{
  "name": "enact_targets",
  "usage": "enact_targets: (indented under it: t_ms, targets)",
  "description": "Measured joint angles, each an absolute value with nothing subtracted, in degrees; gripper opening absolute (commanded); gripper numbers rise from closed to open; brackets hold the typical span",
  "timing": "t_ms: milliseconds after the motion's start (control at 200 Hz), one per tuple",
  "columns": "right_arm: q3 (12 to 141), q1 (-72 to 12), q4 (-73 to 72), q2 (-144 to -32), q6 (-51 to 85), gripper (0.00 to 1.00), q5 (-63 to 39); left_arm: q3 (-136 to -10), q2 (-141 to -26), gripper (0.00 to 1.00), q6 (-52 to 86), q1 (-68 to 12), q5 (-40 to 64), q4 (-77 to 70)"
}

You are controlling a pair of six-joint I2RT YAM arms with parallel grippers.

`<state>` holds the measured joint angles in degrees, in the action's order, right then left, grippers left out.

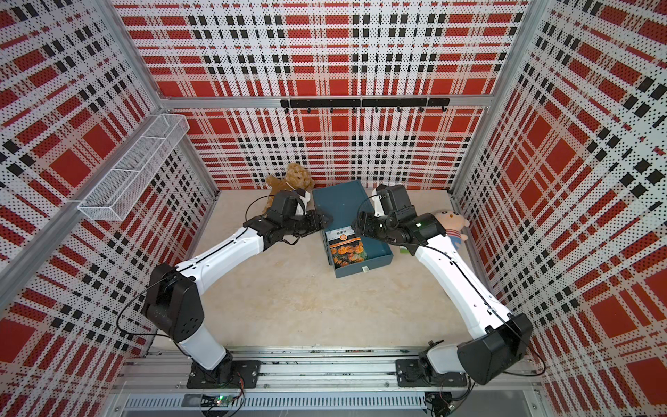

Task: Take the seed bags out of the drawer
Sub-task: Pick up the seed packet from the drawer.

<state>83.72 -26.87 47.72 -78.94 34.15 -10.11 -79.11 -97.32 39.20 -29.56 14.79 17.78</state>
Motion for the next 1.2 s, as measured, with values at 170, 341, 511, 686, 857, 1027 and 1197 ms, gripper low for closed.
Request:
enact_targets:
  t_ms: [170, 341, 511, 686, 857, 1027, 1197]
  targets:
    - [80.31, -27.97, 47.29, -79.07, 34.06, 0.68, -9.17, -79.00, -97.19, 0.70, 39.22, -29.65, 14.50, 17.76]
    - [79.61, -27.97, 46.76, -81.36, 32.29, 0.67, -8.25, -78.85, -97.08, 0.70, 39.35, -29.65, 14.39, 17.72]
    - [79.59, -27.97, 46.39, -85.41, 29.69, 0.68, -7.86, -78.85, -97.08, 0.70, 39.35, -29.65, 14.39, 17.67]
    - [79.59, -27.97, 46.37, -88.62, 28.12, 0.69, -7.81, -78.85, -97.08, 0.70, 39.38, -29.65, 14.39, 17.67]
    - [79.59, -27.97, 45.98, -89.27, 27.66, 0.69, -7.77, -78.85, -97.08, 0.70, 39.40, -29.65, 14.39, 17.67]
    - [79.59, -27.97, 45.71, -90.39, 27.51, 0.70, -7.35, -78.85, -97.08, 0.70, 39.42, -29.65, 14.37, 17.67]
    - [79.99, -27.97, 45.54, -91.13, 27.44, 0.70, -6.59, -78.85, -97.08, 0.70, 39.57, -29.67, 14.37, 17.67]
